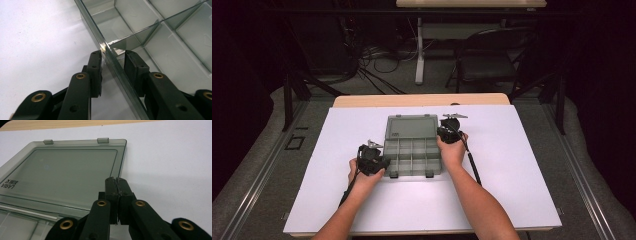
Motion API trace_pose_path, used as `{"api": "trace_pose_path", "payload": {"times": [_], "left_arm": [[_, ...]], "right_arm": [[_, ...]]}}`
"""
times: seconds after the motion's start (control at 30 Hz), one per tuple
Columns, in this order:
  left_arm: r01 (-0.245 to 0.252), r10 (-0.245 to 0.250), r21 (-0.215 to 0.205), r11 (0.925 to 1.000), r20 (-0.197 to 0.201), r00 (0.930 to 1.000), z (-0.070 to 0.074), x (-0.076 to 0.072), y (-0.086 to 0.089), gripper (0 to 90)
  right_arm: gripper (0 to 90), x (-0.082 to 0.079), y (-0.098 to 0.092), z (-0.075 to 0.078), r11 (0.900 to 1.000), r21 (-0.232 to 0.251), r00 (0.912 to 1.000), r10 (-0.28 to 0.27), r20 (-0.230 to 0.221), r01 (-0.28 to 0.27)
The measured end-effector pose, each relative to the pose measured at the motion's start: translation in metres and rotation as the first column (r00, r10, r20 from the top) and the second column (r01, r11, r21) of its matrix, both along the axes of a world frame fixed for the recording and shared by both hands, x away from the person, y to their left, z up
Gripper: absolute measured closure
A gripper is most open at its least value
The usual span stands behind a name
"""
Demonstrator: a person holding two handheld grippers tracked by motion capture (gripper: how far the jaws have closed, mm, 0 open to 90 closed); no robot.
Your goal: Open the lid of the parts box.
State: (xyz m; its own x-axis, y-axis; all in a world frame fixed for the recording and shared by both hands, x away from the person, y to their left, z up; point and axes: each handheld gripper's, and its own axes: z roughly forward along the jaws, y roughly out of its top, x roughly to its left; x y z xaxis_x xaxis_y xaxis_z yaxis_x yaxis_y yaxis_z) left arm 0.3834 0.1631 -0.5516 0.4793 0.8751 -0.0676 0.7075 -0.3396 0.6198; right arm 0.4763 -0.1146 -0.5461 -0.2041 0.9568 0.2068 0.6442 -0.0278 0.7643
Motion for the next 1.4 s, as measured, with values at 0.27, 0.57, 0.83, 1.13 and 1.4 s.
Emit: {"api": "trace_pose_path", "payload": {"times": [0.27,0.57,0.83,1.13,1.4], "left_arm": [[-0.006,0.006,0.007,1.0000,0.008,0.9999,0.000,-0.001,-0.001,67.7],[-0.007,0.007,0.005,1.0000,0.008,0.9999,0.000,-0.001,0.000,67.7],[-0.008,0.007,-0.033,0.9994,-0.012,0.9999,0.002,-0.001,0.002,59.7],[0.021,-0.007,-0.183,0.9829,0.077,0.9970,0.044,-0.015,0.014,33.0],[0.115,-0.074,-0.214,0.9700,0.194,0.9782,0.078,-0.034,0.015,12.9]], "right_arm": [[79.8,-0.003,-0.001,0.006,1.000,-0.013,0.9993,0.026,0.026,-0.026],[55.6,-0.013,0.001,0.020,0.997,-0.056,0.9939,0.064,0.090,-0.059],[46.7,-0.023,0.001,0.032,0.993,-0.060,0.9864,0.108,0.124,-0.101],[33.2,-0.067,-0.015,0.056,0.969,-0.070,0.9477,0.248,0.201,-0.238],[20.1,-0.119,-0.051,0.073,0.950,-0.125,0.9125,0.310,0.267,-0.286]]}}
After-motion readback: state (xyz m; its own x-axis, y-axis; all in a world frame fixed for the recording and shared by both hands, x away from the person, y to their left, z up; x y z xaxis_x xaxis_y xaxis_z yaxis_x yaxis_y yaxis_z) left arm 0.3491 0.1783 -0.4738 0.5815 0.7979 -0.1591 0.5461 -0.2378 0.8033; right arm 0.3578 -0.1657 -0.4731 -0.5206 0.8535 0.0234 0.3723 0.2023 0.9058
